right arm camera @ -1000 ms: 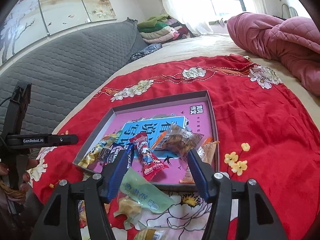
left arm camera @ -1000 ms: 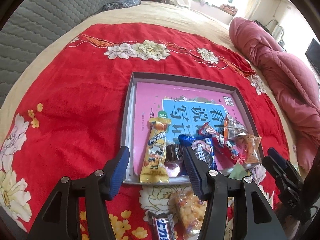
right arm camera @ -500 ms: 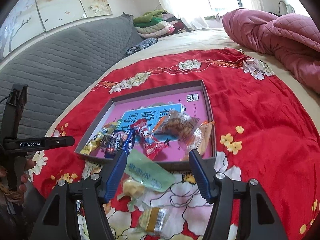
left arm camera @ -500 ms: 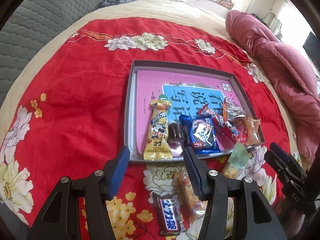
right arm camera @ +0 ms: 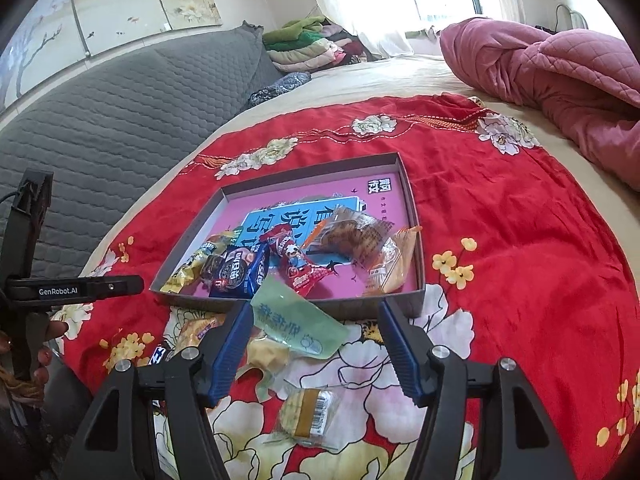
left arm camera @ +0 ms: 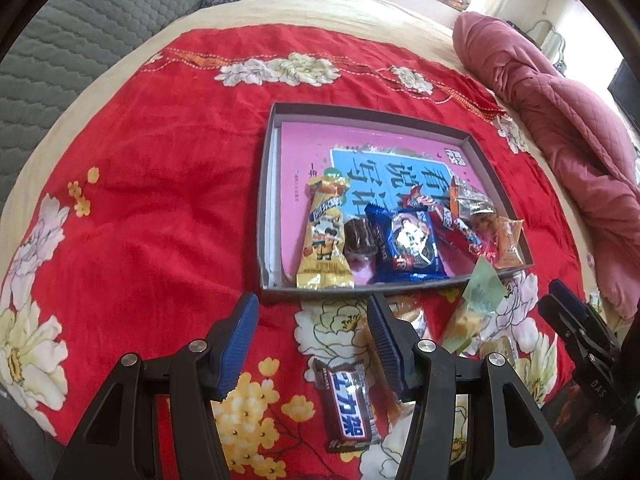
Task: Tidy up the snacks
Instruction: 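Withdraw both open tools from the tray toward the snacks on the bedspread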
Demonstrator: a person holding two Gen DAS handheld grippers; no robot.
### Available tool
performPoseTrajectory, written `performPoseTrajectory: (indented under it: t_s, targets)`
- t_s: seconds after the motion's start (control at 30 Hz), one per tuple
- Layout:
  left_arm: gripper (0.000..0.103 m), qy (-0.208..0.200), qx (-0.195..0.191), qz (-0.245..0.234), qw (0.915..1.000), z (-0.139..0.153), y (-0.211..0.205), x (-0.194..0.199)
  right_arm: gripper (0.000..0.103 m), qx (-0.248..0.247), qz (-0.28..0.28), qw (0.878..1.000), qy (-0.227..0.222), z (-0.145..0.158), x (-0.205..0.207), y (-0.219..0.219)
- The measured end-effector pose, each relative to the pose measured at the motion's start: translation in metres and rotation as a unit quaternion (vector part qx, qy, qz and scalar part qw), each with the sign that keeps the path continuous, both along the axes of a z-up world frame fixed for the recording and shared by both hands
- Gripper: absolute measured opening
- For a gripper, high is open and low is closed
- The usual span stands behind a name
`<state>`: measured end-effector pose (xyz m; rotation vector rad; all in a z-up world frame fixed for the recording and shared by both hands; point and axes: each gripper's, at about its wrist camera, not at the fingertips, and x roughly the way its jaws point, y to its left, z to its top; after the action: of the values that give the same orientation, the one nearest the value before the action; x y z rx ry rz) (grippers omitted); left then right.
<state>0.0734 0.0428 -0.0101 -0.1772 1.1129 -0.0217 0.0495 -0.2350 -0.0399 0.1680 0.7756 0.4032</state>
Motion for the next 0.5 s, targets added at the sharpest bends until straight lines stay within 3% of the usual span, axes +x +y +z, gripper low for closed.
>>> performPoseTrajectory:
  t_s: [0.5]
  targets:
    - [0.058, 0.044, -0.004, -0.013, 0.9989, -0.022, -0.013, -0.023, 0.064, -0.021, 0.004, 1.0, 0.021, -0.005, -0.017, 0.004]
